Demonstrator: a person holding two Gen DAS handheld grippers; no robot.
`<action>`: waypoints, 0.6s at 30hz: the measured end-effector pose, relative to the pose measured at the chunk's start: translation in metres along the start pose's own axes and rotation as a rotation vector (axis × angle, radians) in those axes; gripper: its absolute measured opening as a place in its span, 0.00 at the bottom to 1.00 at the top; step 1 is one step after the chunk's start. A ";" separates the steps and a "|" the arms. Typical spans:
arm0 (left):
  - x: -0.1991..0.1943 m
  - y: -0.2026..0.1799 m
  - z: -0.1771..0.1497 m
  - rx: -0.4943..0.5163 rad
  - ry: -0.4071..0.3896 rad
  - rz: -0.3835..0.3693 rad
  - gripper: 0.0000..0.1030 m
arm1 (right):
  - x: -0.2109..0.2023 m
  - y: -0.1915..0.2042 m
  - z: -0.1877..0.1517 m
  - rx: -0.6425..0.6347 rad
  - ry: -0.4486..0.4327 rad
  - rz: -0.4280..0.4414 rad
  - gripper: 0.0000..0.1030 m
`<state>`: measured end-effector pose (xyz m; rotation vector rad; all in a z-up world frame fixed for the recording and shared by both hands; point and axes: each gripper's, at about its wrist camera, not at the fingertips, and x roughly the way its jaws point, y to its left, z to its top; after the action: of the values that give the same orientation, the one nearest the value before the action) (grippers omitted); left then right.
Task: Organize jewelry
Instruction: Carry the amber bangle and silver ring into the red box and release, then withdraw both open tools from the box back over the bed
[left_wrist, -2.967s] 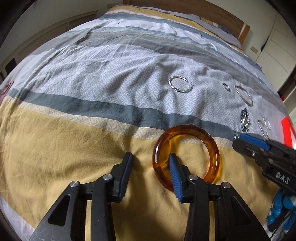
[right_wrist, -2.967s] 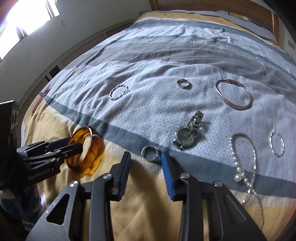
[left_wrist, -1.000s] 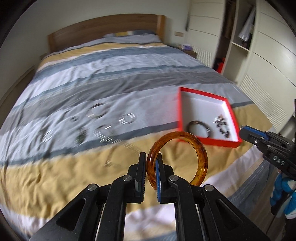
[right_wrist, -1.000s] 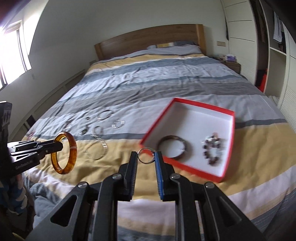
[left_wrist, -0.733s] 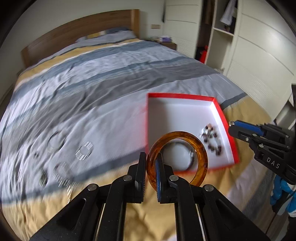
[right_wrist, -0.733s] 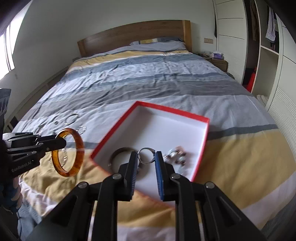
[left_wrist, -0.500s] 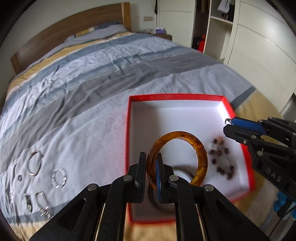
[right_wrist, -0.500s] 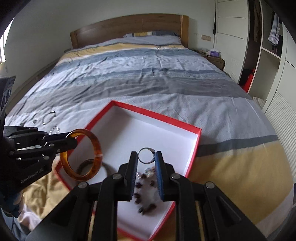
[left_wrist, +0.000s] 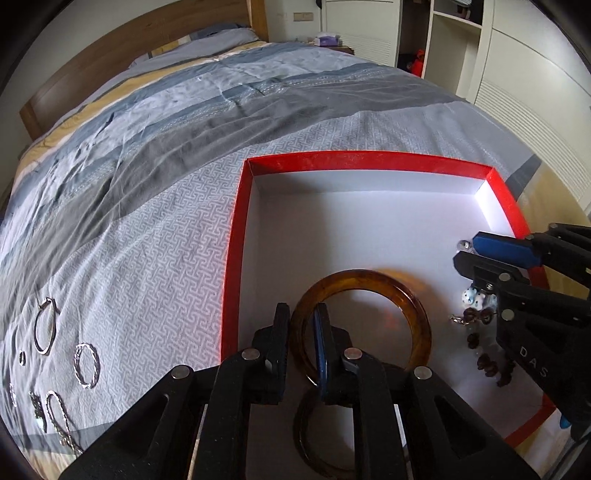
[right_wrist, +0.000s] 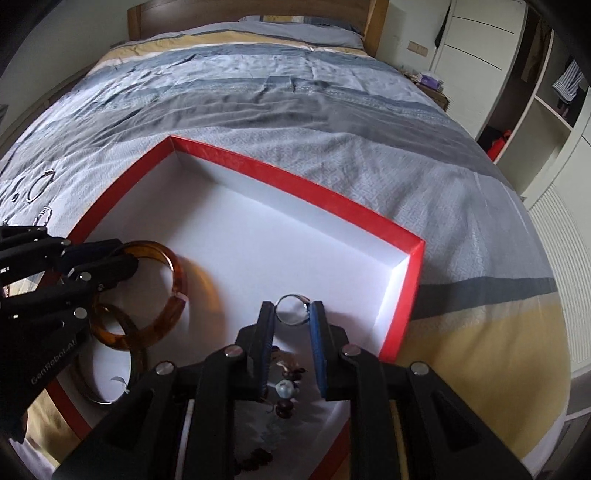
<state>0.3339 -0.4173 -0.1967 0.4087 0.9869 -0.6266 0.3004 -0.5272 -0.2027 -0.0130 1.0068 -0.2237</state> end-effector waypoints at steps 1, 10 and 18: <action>-0.002 0.001 0.000 -0.008 0.002 -0.009 0.14 | -0.009 0.000 0.000 0.002 -0.008 -0.010 0.19; -0.079 0.005 -0.009 -0.024 -0.097 -0.019 0.30 | -0.108 -0.016 -0.009 0.079 -0.110 -0.084 0.25; -0.203 0.045 -0.047 -0.131 -0.276 -0.035 0.38 | -0.215 0.010 -0.036 0.143 -0.230 -0.065 0.29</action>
<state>0.2523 -0.2947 -0.0424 0.1833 0.7676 -0.6272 0.1622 -0.4730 -0.0435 0.0577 0.7606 -0.3450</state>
